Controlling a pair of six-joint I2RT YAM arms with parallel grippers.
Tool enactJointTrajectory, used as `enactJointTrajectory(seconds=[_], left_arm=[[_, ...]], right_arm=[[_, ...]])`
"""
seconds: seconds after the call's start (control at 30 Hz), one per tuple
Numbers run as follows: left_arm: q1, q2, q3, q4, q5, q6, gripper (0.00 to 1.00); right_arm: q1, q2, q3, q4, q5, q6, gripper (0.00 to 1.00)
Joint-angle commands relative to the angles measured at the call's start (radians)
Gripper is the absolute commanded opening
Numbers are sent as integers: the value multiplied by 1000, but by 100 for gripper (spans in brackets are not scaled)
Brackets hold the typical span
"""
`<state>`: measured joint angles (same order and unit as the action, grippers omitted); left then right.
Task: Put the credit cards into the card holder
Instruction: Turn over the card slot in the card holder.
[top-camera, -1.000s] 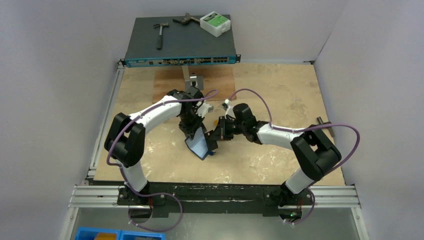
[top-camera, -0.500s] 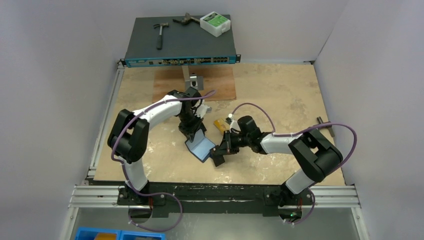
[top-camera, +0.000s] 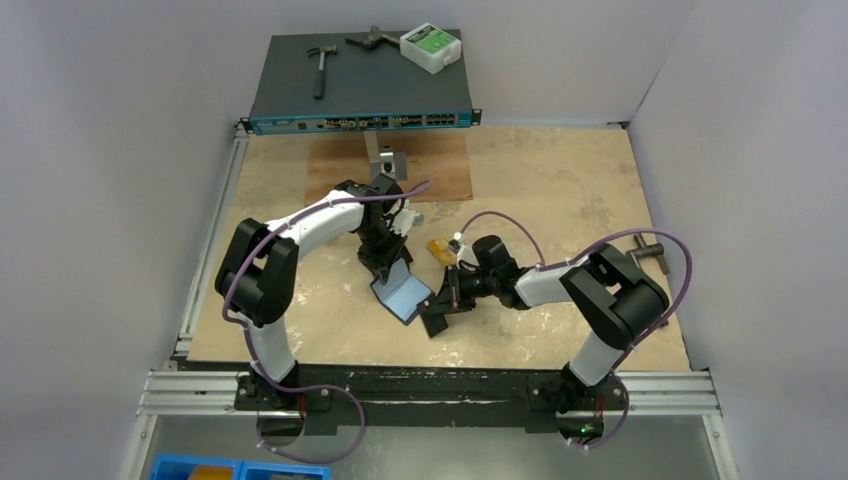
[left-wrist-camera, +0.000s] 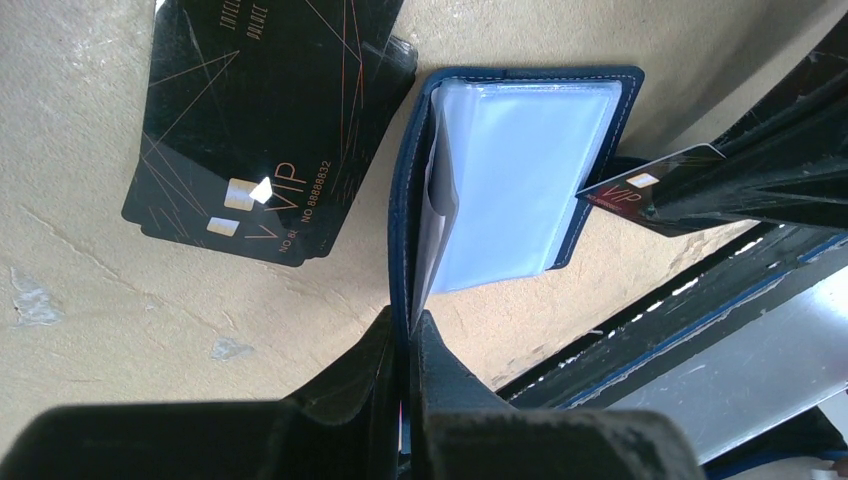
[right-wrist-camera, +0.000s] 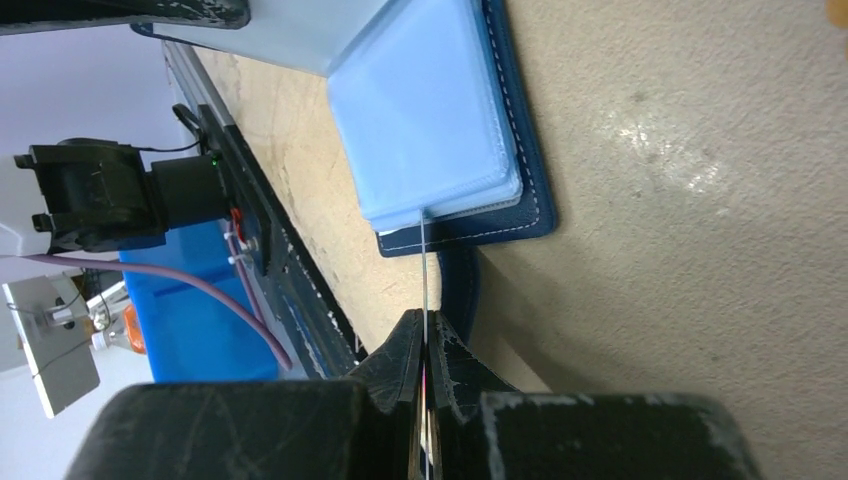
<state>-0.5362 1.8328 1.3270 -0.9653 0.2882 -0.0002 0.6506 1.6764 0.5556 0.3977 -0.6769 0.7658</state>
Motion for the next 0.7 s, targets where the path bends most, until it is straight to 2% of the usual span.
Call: enactJointTrajectory(seconds=[0.0,0.67], left_arm=[[3,0,-2,9,20,-12,0],[2,-14,-5,11,20,-9,0]], right_arm=[[1,19,-9,61,-32,3,0],[3,46,-17,133,-25,33,0]])
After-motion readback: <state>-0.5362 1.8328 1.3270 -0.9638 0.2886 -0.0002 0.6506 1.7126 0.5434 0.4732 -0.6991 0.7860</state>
